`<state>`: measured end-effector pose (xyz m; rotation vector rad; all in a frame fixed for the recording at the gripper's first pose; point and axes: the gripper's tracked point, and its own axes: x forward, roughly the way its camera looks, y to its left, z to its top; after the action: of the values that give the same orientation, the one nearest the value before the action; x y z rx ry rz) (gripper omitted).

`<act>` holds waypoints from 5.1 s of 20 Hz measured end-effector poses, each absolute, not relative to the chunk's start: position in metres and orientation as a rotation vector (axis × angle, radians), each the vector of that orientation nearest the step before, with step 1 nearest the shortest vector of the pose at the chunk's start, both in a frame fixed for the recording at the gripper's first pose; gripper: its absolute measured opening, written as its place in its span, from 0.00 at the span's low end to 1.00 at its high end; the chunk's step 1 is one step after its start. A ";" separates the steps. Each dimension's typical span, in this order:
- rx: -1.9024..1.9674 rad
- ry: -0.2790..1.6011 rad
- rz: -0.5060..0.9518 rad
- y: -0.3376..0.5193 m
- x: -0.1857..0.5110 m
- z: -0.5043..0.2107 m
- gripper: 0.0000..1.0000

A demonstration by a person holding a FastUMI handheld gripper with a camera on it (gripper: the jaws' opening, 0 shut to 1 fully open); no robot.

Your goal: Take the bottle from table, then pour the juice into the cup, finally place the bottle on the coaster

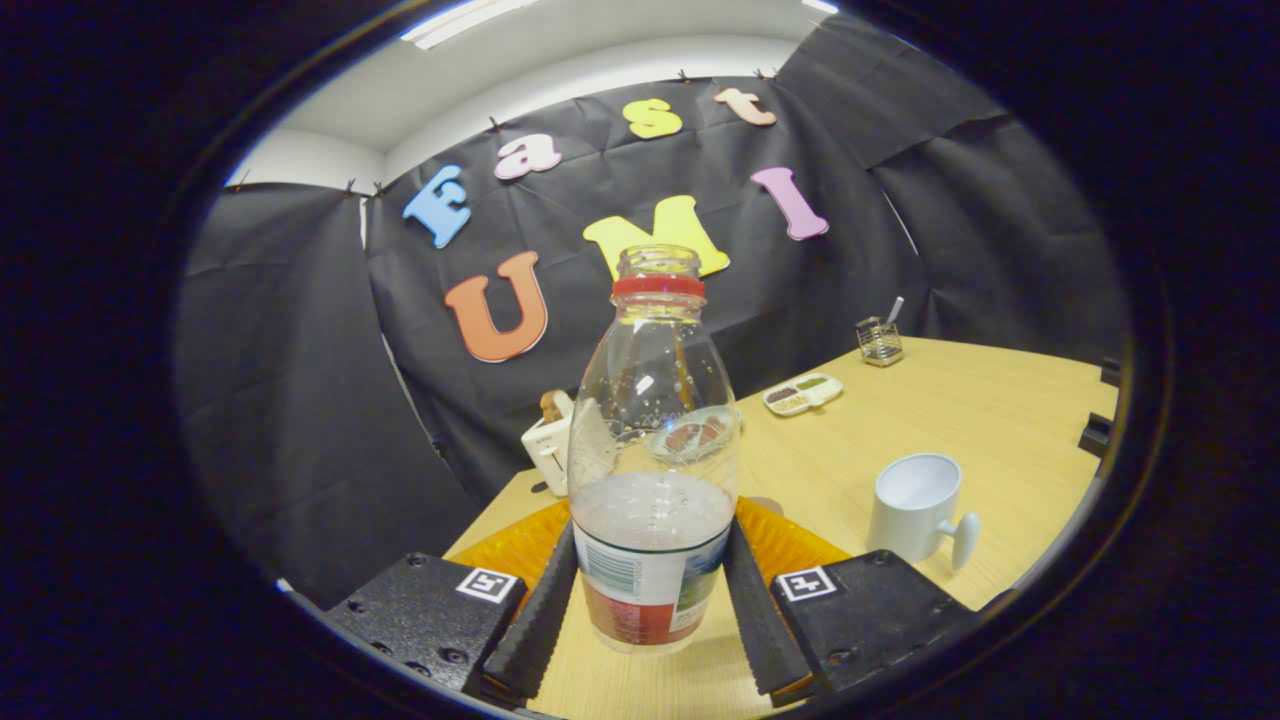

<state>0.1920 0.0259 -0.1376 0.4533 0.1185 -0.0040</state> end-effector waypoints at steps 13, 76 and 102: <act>0.860 0.093 0.041 -0.013 0.205 -0.125 0.79; 1.738 0.136 0.118 -0.007 0.215 -0.124 0.79; 1.850 0.123 0.116 -0.026 0.213 -0.116 0.79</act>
<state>0.2130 -0.0262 -0.1157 1.8502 0.1230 0.1157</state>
